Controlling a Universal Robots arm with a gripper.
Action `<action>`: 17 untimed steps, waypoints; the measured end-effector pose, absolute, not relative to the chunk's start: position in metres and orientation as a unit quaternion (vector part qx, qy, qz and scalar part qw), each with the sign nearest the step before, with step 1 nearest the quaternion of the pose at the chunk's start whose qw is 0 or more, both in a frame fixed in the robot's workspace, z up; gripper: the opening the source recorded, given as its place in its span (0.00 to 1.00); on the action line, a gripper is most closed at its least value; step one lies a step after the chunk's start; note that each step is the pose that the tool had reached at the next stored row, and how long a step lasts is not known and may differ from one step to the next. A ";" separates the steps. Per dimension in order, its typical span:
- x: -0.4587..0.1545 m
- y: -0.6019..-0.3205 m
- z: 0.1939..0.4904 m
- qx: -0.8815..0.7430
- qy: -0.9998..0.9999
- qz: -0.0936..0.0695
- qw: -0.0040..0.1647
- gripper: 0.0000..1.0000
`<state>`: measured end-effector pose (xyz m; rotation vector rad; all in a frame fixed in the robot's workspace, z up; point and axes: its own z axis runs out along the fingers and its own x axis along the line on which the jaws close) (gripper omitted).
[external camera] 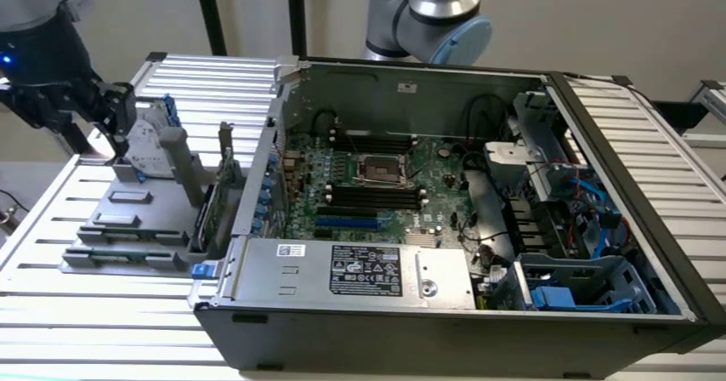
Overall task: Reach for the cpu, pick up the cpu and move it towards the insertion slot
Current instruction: 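Pick up the cpu and move it towards the insertion slot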
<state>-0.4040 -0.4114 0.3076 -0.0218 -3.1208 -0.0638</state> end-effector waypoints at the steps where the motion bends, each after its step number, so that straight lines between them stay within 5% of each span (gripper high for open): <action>1: -0.400 -0.411 0.312 -0.007 -1.000 -0.021 0.011 0.54; 17: -0.327 -0.411 0.355 -0.006 -0.999 -0.032 0.016 0.54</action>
